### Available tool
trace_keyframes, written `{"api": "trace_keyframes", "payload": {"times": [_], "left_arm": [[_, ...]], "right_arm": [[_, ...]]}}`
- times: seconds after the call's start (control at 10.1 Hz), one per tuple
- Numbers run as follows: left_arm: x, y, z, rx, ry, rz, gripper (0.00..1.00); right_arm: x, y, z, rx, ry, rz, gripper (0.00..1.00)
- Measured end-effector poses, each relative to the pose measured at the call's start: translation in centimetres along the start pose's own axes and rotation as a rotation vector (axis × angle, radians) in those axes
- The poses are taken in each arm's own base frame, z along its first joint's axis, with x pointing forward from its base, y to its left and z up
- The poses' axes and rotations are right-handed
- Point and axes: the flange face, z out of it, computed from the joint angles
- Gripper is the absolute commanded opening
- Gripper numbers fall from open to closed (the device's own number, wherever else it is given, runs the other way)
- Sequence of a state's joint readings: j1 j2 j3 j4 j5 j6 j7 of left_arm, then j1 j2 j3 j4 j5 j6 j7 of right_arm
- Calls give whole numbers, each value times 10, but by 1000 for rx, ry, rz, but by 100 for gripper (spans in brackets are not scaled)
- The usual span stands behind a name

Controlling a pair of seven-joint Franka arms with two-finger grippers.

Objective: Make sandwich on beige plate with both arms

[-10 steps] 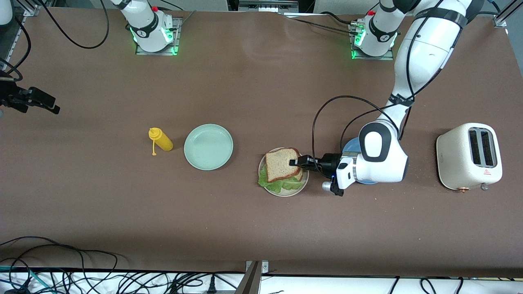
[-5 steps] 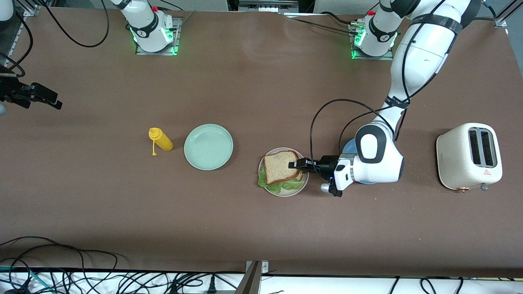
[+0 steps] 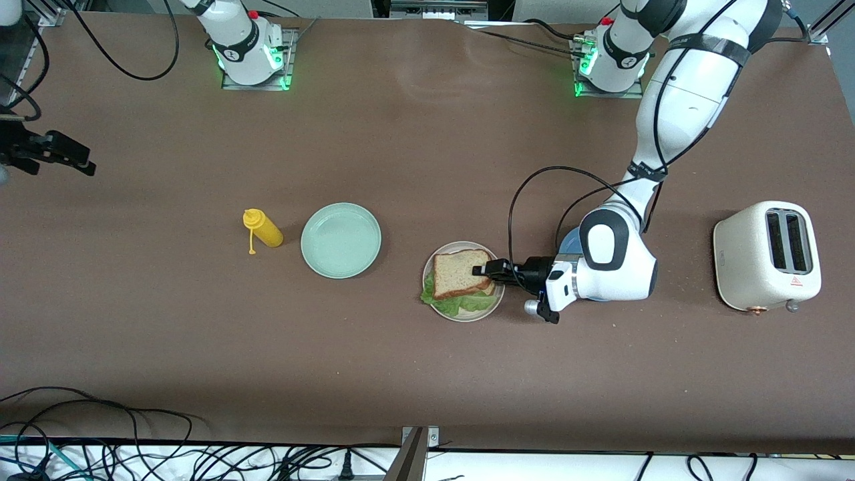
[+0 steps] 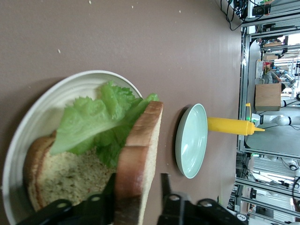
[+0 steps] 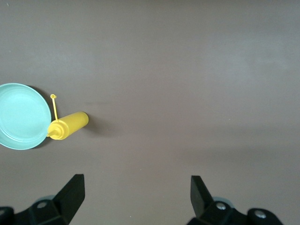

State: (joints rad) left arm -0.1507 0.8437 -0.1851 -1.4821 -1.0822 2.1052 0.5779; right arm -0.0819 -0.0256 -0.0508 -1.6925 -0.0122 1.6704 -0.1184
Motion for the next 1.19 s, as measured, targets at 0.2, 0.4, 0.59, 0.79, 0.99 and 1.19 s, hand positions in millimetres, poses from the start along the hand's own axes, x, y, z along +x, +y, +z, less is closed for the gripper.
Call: {"api": "trace_keyframes", "payload": {"times": [0.2, 0.4, 0.59, 0.79, 0.99, 1.19], "left_arm": [[2, 0, -2, 5, 10, 3, 90], [5, 1, -5, 9, 19, 7, 100], [9, 0, -14, 17, 35, 11, 100], [17, -2, -30, 33, 61, 17, 100], [24, 2, -43, 47, 80, 31, 100], [33, 7, -60, 141, 67, 38, 100]], "right_arm": [[-5, 9, -26, -12, 4, 11, 100], [-4, 7, -26, -38, -3, 3, 100], [-3, 7, -24, -39, -9, 2, 100], [-2, 4, -24, -39, -8, -3, 100], [-2, 4, -24, -36, -5, -1, 100], [-1, 4, -24, -22, 4, 1, 100]]}}
